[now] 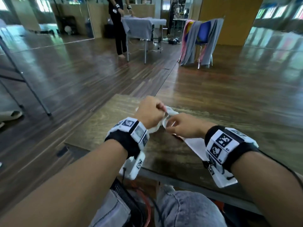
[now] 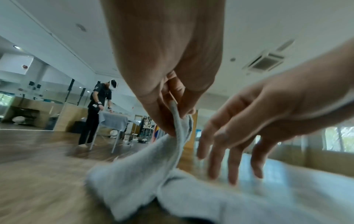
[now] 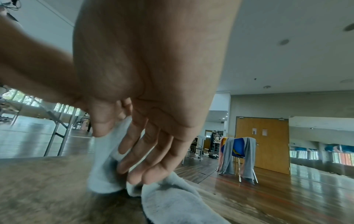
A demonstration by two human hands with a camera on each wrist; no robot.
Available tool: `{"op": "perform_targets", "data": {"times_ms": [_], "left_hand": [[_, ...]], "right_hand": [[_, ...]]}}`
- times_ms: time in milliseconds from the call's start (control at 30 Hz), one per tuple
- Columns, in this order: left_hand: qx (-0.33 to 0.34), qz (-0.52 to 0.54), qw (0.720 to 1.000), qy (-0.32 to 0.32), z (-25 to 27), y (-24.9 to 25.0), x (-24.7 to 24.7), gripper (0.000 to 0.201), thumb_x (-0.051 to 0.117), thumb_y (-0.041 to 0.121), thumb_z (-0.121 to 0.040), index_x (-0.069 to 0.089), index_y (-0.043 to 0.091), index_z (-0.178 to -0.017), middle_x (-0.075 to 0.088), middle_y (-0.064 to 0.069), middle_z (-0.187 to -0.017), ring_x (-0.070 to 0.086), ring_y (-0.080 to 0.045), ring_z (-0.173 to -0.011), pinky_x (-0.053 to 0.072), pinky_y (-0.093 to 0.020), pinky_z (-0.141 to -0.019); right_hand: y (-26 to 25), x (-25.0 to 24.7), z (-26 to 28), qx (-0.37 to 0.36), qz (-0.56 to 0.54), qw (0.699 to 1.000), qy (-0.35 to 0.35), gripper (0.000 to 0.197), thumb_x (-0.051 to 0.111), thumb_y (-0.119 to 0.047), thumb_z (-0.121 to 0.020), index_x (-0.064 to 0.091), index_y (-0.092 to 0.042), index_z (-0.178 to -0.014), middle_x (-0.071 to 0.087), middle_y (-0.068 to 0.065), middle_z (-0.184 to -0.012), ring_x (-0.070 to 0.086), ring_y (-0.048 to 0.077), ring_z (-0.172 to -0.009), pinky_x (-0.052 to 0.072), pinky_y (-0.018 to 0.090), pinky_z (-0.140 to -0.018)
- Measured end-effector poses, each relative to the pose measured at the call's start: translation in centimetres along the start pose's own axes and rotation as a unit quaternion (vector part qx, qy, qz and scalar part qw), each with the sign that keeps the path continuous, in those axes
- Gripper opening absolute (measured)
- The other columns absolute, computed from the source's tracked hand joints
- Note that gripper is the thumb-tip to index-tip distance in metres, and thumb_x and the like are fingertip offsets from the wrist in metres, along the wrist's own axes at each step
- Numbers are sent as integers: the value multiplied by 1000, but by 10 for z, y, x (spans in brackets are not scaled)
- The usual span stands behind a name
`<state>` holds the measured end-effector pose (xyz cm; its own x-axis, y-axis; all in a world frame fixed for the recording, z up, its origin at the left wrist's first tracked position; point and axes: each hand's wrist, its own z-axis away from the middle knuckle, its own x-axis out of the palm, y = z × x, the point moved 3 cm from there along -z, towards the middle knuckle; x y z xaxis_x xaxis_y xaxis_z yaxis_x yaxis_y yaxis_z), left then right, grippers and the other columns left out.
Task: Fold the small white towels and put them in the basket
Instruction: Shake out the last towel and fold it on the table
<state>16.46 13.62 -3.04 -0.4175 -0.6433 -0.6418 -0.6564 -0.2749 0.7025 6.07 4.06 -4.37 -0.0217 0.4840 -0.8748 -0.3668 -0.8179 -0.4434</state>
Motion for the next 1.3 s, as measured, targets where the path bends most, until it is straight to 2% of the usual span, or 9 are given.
{"op": "perform_targets", "data": {"times_ms": [167, 267, 367, 500, 600, 700, 833, 1067, 1300], "left_hand": [[-24, 81, 996, 32, -16, 81, 2, 24, 61, -2, -80, 76, 15, -76, 71, 3, -74, 66, -9, -73, 52, -18, -68], [-19, 106, 994, 26, -21, 122, 3, 25, 59, -6, -81, 77, 11, -79, 68, 5, -72, 63, -3, -68, 50, -9, -57], [-23, 142, 989, 46, -22, 154, -2, 22, 60, -6, -82, 78, 7, -81, 70, 3, -75, 65, -8, -75, 55, -16, -67], [10, 132, 989, 70, -22, 188, -11, 27, 59, -6, -81, 75, 14, -87, 70, 0, -86, 65, -12, -82, 58, -26, -72], [110, 46, 992, -26, -14, 221, -5, 31, 69, 5, -80, 71, 23, -106, 60, 2, -115, 59, -15, -105, 55, -35, -92], [175, -47, 974, -135, 2, 248, 11, 42, 75, 23, -78, 63, 25, -118, 62, 4, -114, 60, -17, -108, 52, -39, -97], [204, -77, 974, -66, 12, 266, 13, 7, 71, 13, -86, 72, 17, -92, 70, 1, -90, 66, -15, -88, 57, -39, -86], [221, -54, 973, 24, 21, 278, -9, 6, 54, 8, -94, 55, 5, -100, 64, -8, -90, 61, -22, -84, 51, -33, -75], [294, -73, 952, -41, 15, 270, -20, 6, 50, 9, -99, 49, 6, -105, 61, -4, -85, 55, -16, -71, 43, -18, -60]], "right_hand": [[14, -31, 36, 19, -58, 994, 93, 51, 64, -57, -91, 60, -14, -119, 67, 2, -111, 63, 25, -100, 51, 38, -85], [36, -55, 64, 21, -93, 976, 196, 23, 59, -38, -99, 68, -18, -108, 72, 2, -107, 65, 24, -98, 53, 37, -86], [59, -82, 97, 3, -139, 938, 317, 24, 50, -18, -100, 55, -24, -78, 60, -6, -73, 56, 10, -65, 43, 17, -54], [77, -119, 133, -6, -173, 886, 429, 26, 46, -34, -105, 46, -22, -82, 52, -6, -67, 41, 4, -53, 35, 24, -49], [80, -142, 153, -35, -154, 865, 477, 23, 51, -36, -104, 51, -20, -88, 55, -8, -69, 44, 3, -55, 35, 18, -50], [76, -155, 172, -84, -151, 865, 470, 20, 61, -37, -99, 59, -24, -83, 60, -19, -60, 47, -3, -51, 35, 10, -47], [74, -160, 199, -124, -156, 869, 453, 18, 70, -35, -93, 66, -22, -81, 58, -20, -56, 48, -1, -50, 35, 9, -51], [107, -153, 242, 9, -82, 962, 262, 17, 69, -32, -94, 77, -19, -87, 77, 4, -85, 72, 28, -83, 56, 42, -77], [111, -191, 285, -41, -5, 776, 629, 25, 57, -17, -90, 73, -30, -103, 70, -22, -77, 66, 4, -72, 49, 25, -68]]}}
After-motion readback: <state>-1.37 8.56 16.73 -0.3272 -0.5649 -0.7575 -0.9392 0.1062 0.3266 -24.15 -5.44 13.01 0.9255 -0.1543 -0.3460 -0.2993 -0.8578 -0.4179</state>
